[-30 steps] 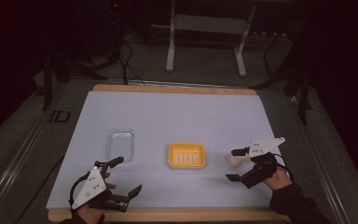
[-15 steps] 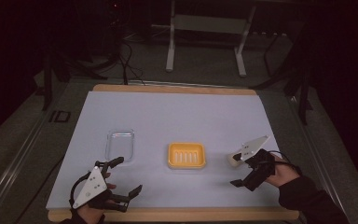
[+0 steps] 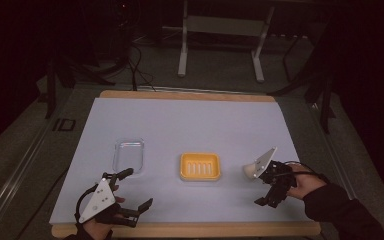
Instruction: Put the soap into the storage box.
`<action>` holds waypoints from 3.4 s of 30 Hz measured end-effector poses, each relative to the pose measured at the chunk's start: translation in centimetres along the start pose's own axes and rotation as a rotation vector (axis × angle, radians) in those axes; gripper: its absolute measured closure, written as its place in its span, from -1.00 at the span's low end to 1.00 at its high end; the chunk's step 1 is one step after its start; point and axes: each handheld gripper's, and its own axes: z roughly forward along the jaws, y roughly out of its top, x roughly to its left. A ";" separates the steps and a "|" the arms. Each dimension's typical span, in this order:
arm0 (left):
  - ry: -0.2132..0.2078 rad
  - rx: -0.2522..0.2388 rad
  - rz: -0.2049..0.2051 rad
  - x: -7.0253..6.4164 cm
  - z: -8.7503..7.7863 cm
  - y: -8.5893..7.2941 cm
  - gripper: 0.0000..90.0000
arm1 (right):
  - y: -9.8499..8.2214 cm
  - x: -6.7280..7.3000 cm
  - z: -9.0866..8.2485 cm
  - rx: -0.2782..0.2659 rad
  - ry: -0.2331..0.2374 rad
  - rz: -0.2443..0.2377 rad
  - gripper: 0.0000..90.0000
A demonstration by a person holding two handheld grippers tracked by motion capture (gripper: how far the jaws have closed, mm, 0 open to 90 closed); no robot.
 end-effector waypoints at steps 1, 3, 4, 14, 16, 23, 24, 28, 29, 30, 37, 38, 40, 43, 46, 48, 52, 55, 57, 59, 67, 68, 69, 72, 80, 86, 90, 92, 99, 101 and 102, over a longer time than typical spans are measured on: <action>-0.001 -0.001 0.000 0.0 0.0 0.0 -0.98 | 0.0 -0.1 0.1 0.022 0.013 0.019 -0.76; -0.001 -0.002 0.000 0.0 0.0 0.0 -0.98 | -0.1 -0.3 0.5 0.046 0.035 0.033 -0.76; -0.001 -0.001 0.000 0.0 0.0 0.0 -0.98 | -0.2 -0.5 0.6 0.055 0.041 0.052 -0.76; -0.006 0.004 0.002 -0.1 0.1 0.0 -0.98 | -1.2 -1.3 1.0 0.181 0.038 0.065 -0.76; -0.007 0.001 0.002 -0.1 0.1 0.0 -0.98 | -1.5 -1.4 0.9 0.189 0.004 0.069 -0.76; -0.012 -0.001 0.002 -0.1 0.1 0.0 -0.98 | -2.7 -2.6 1.0 0.243 0.079 0.090 -0.76; -0.013 -0.001 0.003 -0.1 0.1 0.0 -0.98 | -2.9 -2.8 1.1 0.257 0.088 0.099 -0.76; -0.025 -0.007 0.010 -0.2 0.1 0.0 -0.98 | -3.6 -3.8 1.3 0.283 0.066 0.165 -0.68; -0.027 -0.005 0.012 -0.2 0.1 0.0 -0.98 | -3.8 -4.1 1.3 0.282 0.059 0.171 -0.67; -0.030 -0.004 0.013 -0.2 0.1 0.0 -0.98 | -3.9 -4.4 1.3 0.282 0.058 0.188 -0.67; -0.036 -0.002 0.011 -0.2 0.1 0.0 -0.98 | -5.0 -6.1 1.1 0.296 0.008 0.147 -0.67; -0.036 -0.002 0.011 -0.2 0.1 0.0 -0.98 | -5.0 -6.3 1.0 0.289 0.001 0.143 -0.67; -0.041 -0.004 0.008 -0.2 0.2 0.0 -0.98 | -5.2 -6.8 0.9 0.293 -0.005 0.143 -0.65; -0.043 -0.005 0.008 -0.2 0.1 0.0 -0.98 | -5.3 -7.7 0.8 0.305 -0.015 0.140 -0.64; -0.043 -0.006 0.008 -0.2 0.1 0.0 -0.98 | -5.4 -8.4 0.8 0.316 -0.017 0.143 -0.64; -0.042 -0.006 0.009 -0.2 0.1 0.0 -0.98 | -5.5 -9.1 0.9 0.320 -0.026 0.139 -0.63; -0.042 -0.002 0.009 -0.2 0.2 0.0 -0.98 | -5.3 -9.8 0.8 0.315 -0.035 0.117 -0.62; -0.049 0.004 0.009 -0.3 0.2 -0.1 -0.98 | -5.0 -10.2 0.9 0.321 -0.042 0.102 -0.59; -0.050 0.002 0.008 -0.3 0.2 -0.1 -0.98 | -4.7 -10.4 1.1 0.324 -0.049 0.092 -0.58; -0.049 0.003 0.008 -0.3 0.2 -0.1 -0.98 | -4.4 -10.5 1.3 0.327 -0.045 0.072 -0.58; -0.053 0.006 0.006 -0.4 0.1 -0.2 -0.98 | -3.7 -11.0 2.4 0.354 -0.053 0.026 -0.58; -0.054 0.007 0.008 -0.4 0.1 -0.2 -0.98 | -3.5 -11.0 2.5 0.350 -0.058 0.019 -0.58; -0.053 0.007 0.008 -0.4 0.1 -0.2 -0.98 | -3.3 -10.9 2.5 0.341 -0.056 0.004 -0.58; -0.053 0.006 0.007 -0.4 0.1 -0.2 -0.98 | -2.7 -10.8 2.6 0.320 -0.063 -0.028 -0.58; -0.056 0.008 0.005 -0.4 0.1 -0.2 -0.98 | -1.0 -10.0 2.9 0.291 -0.078 -0.122 -0.53; -0.062 0.012 0.005 -0.4 0.1 -0.2 -0.98 | 0.4 -9.4 3.1 0.249 -0.062 -0.171 -0.50; -0.055 0.009 0.003 -0.3 0.1 -0.3 -0.98 | 1.0 -8.8 3.5 0.237 -0.055 -0.201 -0.50; -0.054 0.006 -0.001 -0.3 0.1 -0.3 -0.98 | 1.2 -8.6 3.8 0.237 -0.053 -0.214 -0.50; -0.059 0.006 0.002 -0.4 0.1 -0.3 -0.98 | 1.6 -8.5 4.2 0.210 -0.037 -0.247 -0.48; -0.056 0.003 0.000 -0.3 0.1 -0.3 -0.98 | 1.7 -8.4 4.6 0.233 -0.040 -0.264 -0.46; -0.057 0.003 0.000 -0.3 0.1 -0.3 -0.98 | 1.6 -8.5 4.8 0.243 -0.036 -0.266 -0.45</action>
